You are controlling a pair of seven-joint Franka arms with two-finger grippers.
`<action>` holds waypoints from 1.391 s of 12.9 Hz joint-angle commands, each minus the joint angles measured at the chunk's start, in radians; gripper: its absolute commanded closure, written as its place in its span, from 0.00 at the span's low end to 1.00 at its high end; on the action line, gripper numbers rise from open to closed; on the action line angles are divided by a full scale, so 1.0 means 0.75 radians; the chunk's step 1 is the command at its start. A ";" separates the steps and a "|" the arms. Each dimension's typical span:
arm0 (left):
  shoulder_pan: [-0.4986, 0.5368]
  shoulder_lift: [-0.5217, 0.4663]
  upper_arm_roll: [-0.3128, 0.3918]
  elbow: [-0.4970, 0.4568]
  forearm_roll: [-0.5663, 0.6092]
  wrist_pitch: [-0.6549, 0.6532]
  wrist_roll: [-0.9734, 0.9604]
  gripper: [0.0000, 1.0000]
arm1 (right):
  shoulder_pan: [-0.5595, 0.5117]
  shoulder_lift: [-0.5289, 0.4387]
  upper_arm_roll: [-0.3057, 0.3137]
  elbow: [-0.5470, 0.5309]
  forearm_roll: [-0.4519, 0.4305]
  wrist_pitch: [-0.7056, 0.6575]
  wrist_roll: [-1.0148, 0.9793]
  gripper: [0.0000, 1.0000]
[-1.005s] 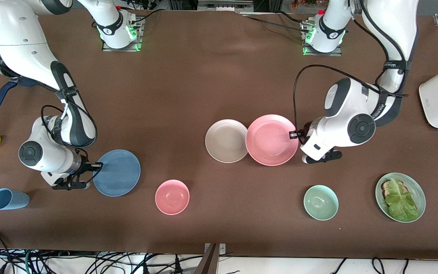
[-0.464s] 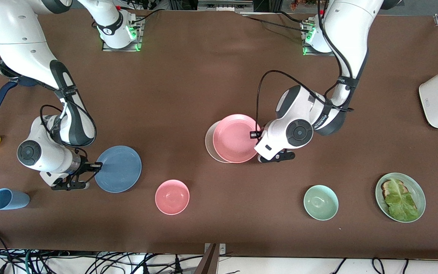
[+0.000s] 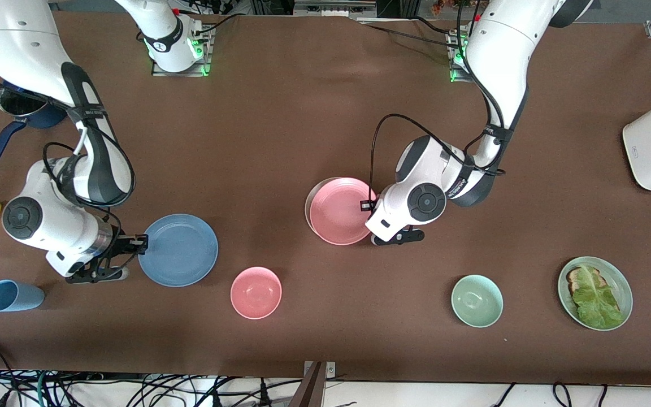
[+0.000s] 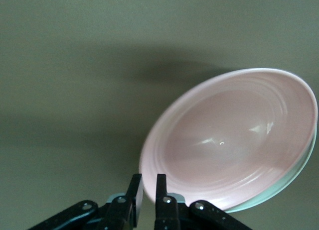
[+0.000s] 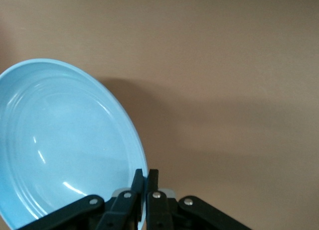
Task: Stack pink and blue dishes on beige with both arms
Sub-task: 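Release the pink plate with the left gripper while the right gripper carries the blue plate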
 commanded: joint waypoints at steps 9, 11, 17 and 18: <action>0.180 -0.154 0.028 0.018 0.095 -0.239 0.024 0.00 | 0.158 -0.118 0.184 0.191 0.085 -0.348 0.416 1.00; 0.231 -0.156 0.026 0.018 0.201 -0.335 0.128 0.00 | 0.320 -0.093 0.182 0.191 0.067 -0.289 0.637 1.00; 0.519 -0.229 0.028 -0.021 0.220 -0.470 0.580 0.00 | 0.619 0.046 0.180 0.138 -0.009 -0.060 1.153 1.00; 0.590 -0.235 0.028 -0.021 0.238 -0.493 0.664 0.00 | 0.629 0.054 0.180 0.116 -0.009 -0.047 1.190 1.00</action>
